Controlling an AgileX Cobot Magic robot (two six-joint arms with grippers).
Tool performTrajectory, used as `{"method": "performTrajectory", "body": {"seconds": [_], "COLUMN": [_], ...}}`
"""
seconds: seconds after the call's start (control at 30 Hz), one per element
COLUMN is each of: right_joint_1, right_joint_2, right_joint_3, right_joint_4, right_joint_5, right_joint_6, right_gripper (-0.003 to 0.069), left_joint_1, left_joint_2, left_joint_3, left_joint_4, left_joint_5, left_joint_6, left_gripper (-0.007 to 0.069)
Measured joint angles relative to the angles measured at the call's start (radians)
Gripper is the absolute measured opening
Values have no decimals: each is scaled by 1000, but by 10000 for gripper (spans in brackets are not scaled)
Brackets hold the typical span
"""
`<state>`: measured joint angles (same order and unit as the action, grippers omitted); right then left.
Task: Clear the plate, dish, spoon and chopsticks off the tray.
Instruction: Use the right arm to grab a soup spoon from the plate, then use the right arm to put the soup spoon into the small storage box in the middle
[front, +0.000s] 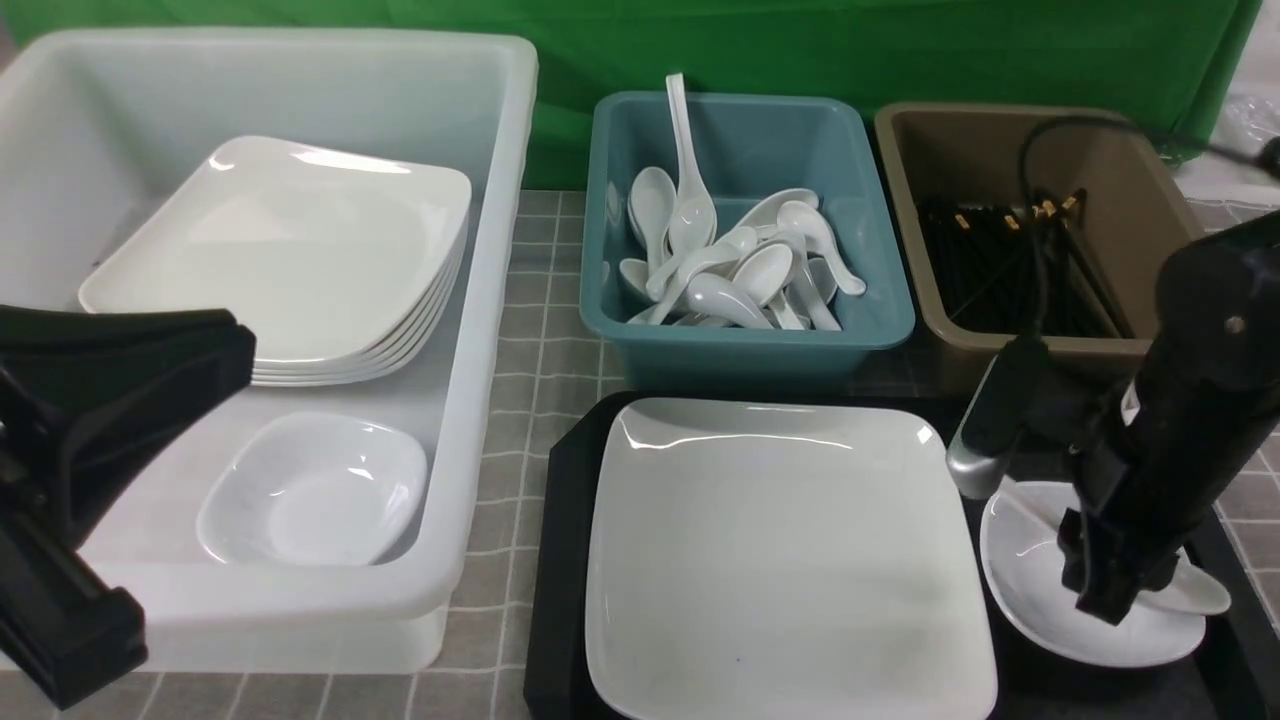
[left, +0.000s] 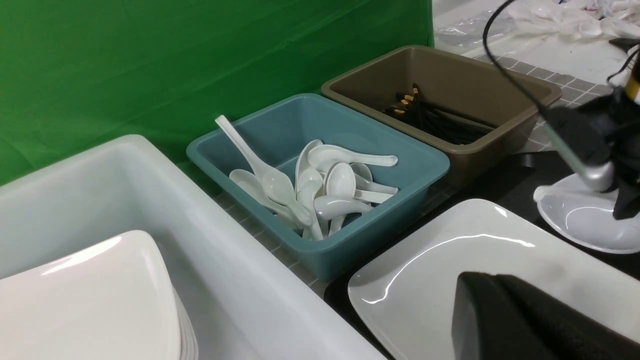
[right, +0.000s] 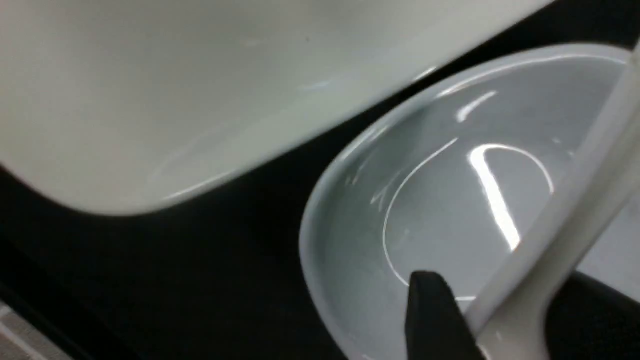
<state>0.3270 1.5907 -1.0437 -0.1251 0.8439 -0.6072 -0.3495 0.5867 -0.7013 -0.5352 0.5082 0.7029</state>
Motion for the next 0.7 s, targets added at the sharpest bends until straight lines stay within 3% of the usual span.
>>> {"method": "performTrajectory", "body": {"seconds": [0.17,0.3,0.4,0.6,0.67,0.7], "right_joint_1": [25,31,33,33,33,33], "right_joint_2": [-127,-130,-49,186,246,293], "right_joint_3": [-31,-111,-198,-364,-404,-439], "right_joint_4": [140,453,566,606,610,611], "right_joint_5": [-83,-404,-617,-788,-787,-766], "right_joint_6": [98,110,119,167,170,170], "right_gripper": [314,314,314,314,337,401], "left_joint_1": [0,0,0,0,0,0], "left_joint_2": [0,0,0,0,0,0], "left_joint_3": [0,0,0,0,0,0], "left_joint_4": [-2,-20,-39,-57,-60,-60], "left_joint_5": [-30,-101,-174,-224,-213,-198], "left_joint_6": [0,0,0,0,0,0], "left_gripper": [7,7,7,7,7,7]}}
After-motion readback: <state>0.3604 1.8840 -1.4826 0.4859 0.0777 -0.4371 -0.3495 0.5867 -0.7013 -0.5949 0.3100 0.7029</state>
